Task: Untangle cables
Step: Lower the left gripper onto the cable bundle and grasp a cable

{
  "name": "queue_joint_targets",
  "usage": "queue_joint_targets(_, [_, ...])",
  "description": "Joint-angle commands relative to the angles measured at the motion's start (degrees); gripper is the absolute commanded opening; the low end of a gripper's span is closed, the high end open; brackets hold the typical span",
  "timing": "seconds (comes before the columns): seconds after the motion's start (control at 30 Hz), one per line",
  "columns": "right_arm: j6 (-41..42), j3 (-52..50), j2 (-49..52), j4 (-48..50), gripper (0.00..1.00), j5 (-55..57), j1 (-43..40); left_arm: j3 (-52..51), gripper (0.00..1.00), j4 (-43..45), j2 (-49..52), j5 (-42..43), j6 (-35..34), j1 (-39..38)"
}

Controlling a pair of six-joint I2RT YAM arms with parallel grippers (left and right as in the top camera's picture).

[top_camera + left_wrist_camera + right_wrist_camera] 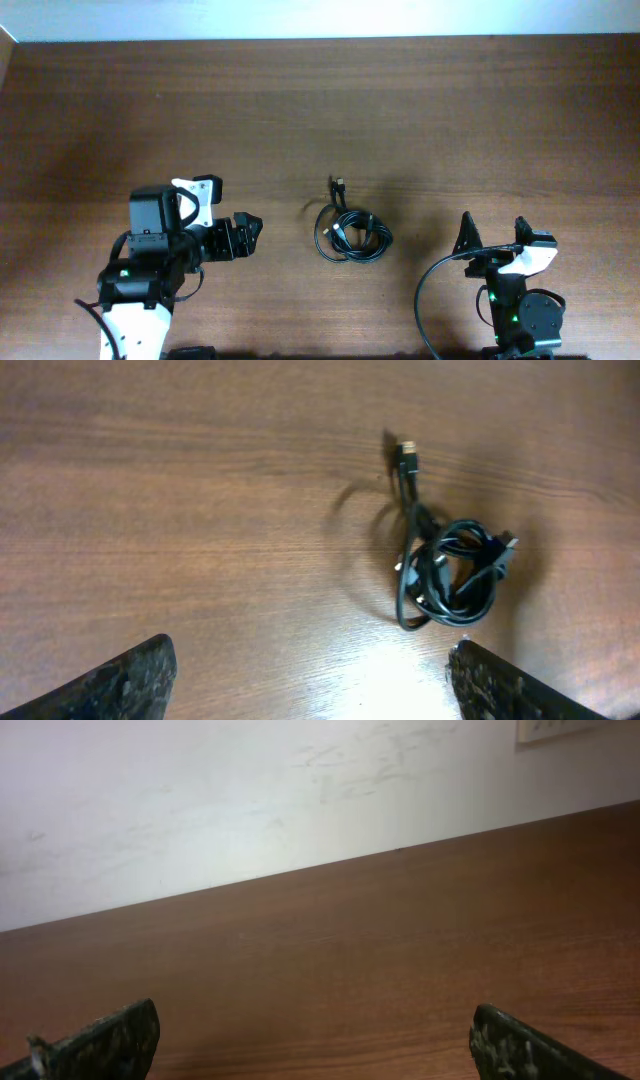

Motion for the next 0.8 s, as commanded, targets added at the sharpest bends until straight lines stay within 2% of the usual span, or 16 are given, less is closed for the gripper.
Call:
queue_joint_targets(0.0, [-0.2, -0.5, -0.3, 0.0, 0.99, 0.9, 0.7, 1.3, 0.91, -1.1, 0.6, -3.1, -1.8, 0.0])
queue_joint_targets(0.13, [-0.2, -0.5, -0.3, 0.0, 0.98, 0.9, 0.7, 1.3, 0.9, -1.4, 0.6, -3.3, -1.8, 0.0])
queue_joint_targets(0.3, [-0.2, -0.5, -0.3, 0.0, 0.98, 0.9, 0.7, 1.3, 0.99, -1.3, 0.6, -3.3, -1.8, 0.0])
queue_joint_targets(0.57, [-0.2, -0.5, -0.3, 0.0, 0.98, 0.9, 0.7, 1.2, 0.99, -1.1, 0.9, -3.2, -1.8, 0.0])
queue_joint_targets(0.6, [-0.2, -0.5, -0.3, 0.0, 0.98, 0.9, 0.7, 1.2, 1.0, -1.2, 1.4, -3.2, -4.2, 0.0])
queue_joint_targets(0.67, [-0.2, -0.5, -0.3, 0.0, 0.98, 0.9, 0.7, 1.2, 0.84, -0.8, 3.2, -2.5, -5.7, -0.2])
queue_joint_targets(0.77, [-0.2, -0.5, -0.3, 0.0, 0.98, 0.9, 0.7, 1.2, 0.86, 4.0, 7.5, -0.2, -7.3, -8.7])
